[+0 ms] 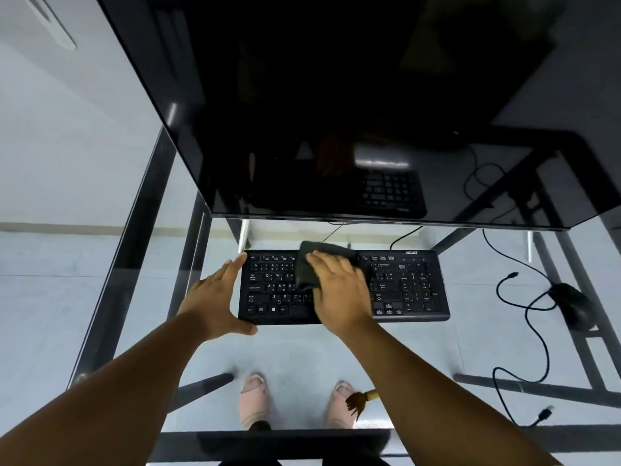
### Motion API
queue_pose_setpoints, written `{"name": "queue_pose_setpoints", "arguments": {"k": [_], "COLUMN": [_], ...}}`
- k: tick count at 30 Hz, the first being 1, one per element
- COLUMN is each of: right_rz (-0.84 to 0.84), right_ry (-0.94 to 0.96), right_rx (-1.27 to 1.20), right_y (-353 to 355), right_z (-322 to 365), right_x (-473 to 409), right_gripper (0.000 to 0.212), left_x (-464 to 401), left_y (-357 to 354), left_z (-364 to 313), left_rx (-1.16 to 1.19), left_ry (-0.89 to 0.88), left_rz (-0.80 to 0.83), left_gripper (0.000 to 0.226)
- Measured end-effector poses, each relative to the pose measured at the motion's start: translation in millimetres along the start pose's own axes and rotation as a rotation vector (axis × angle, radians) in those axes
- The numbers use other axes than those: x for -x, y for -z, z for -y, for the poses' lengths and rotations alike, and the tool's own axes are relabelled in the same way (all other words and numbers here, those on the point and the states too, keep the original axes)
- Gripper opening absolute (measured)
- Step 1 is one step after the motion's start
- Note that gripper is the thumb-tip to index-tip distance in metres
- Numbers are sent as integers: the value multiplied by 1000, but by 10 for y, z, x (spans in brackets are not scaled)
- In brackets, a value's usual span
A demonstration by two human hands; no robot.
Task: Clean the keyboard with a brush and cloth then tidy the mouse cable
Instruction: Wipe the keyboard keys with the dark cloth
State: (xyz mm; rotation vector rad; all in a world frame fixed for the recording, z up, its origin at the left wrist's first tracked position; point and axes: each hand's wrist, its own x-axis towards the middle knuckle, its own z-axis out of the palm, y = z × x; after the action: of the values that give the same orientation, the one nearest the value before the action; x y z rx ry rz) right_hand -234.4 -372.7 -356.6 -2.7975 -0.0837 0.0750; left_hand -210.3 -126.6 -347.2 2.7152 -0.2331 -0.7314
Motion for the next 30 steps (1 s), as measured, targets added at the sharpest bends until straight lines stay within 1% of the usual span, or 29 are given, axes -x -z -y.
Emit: {"name": "queue_pose_setpoints", "arguments": {"k": [2, 3, 4, 5, 8, 10, 11, 12, 14, 15, 16, 17, 19, 21, 23, 25, 27, 28, 30], "right_rz": [-65, -58, -25, 22, 185, 220, 194, 148, 69, 66, 86, 120, 186, 205, 158, 98, 109, 136, 186], "right_ry": [-232, -286, -272, -198, 93, 161, 143, 85, -95, -152, -150, -95, 71, 172, 136, 2, -63, -38, 79], "right_rx": [-24, -41, -47, -51, -103, -105, -87, -65, -36, -38, -46, -57, -72, -56, -35, -22, -36, -44, -29], "right_y": [28, 28, 18, -1, -43, -49, -42, -28, -1, 4, 4, -8, -50, -44, -50, -32, -37, -45, -57], "right_z": [-11, 35, 109, 213, 505, 514, 466, 408, 330, 335, 384, 460, 591, 568, 441, 391, 466, 515, 583], "right_x": [-54, -103, -160, -223, -343, -385, -396, -396, -404, -412, -418, -414, -378, -336, -320, -306, -334, -346, -370], "right_gripper": [59, 57, 57, 58, 62, 61, 59, 57, 51, 50, 51, 54, 61, 63, 63, 60, 59, 59, 62], "left_x": [3, 1, -1, -3, 8, 19, 24, 35, 51, 56, 58, 63, 75, 82, 78, 77, 77, 77, 78], "left_y": [-8, -6, -6, -3, 3, 19, 27, 31, 42, 47, 53, 60, 69, 81, 90, 85, 81, 76, 71], "left_z": [12, 23, 24, 30, 17, 6, 0, -6, -10, -16, -22, -28, -39, -51, -53, -51, -44, -46, -42], "left_rx": [11, 10, 3, -2, -1, -1, 2, 7, 19, 20, 19, 17, 18, 21, 25, 38, 45, 43, 48], "left_ry": [3, 3, 1, -2, 1, 0, -4, -5, -5, -8, -10, -10, -7, -7, -9, -8, -8, -10, -8], "left_rz": [-5, -5, -2, -1, -1, -2, -2, -1, -8, -9, -4, -2, -4, -6, -3, -5, -8, -7, -13], "left_gripper": [148, 148, 148, 147, 145, 143, 142, 141, 141, 141, 140, 140, 139, 139, 139, 140, 141, 141, 142]}}
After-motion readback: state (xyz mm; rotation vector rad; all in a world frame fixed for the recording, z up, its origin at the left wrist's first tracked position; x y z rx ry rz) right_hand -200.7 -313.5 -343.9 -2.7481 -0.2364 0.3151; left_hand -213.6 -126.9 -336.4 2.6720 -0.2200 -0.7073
